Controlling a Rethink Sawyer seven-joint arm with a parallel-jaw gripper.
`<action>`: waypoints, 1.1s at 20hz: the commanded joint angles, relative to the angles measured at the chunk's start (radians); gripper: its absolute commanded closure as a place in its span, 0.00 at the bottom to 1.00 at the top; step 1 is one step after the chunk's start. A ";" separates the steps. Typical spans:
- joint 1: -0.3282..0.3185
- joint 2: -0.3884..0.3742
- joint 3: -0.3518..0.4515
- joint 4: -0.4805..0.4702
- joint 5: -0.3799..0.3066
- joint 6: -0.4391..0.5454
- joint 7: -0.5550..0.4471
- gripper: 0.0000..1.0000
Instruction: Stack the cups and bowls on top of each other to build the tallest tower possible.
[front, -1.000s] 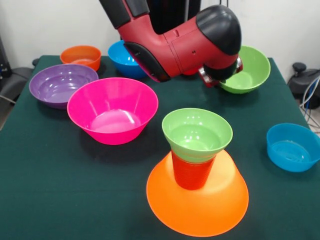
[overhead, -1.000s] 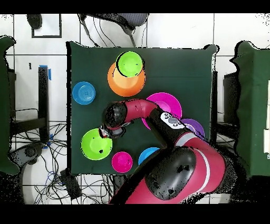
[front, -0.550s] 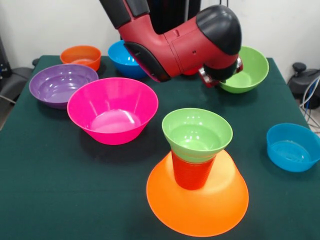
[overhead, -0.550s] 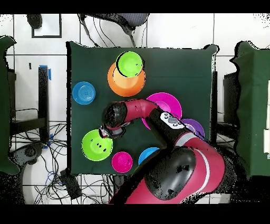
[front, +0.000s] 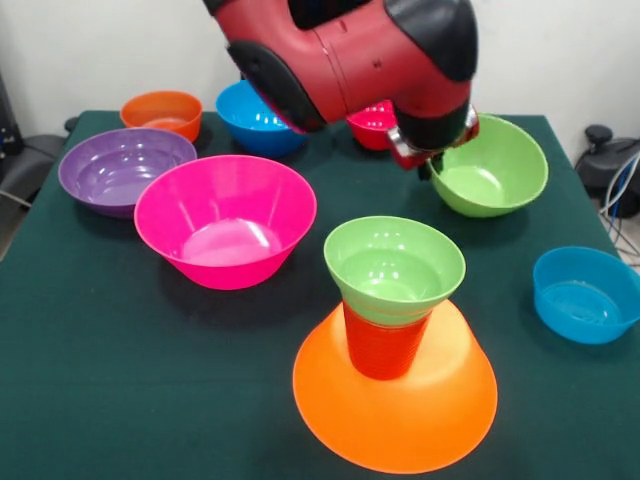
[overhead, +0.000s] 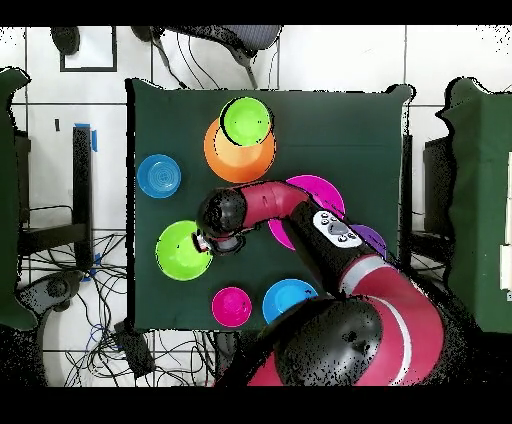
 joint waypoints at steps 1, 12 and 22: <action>-0.073 -0.200 0.007 0.067 0.027 -0.160 0.087 1.00; -0.191 -0.289 0.099 0.115 0.205 -0.083 -0.016 1.00; -0.384 -0.385 0.262 0.198 0.326 -0.147 -0.077 1.00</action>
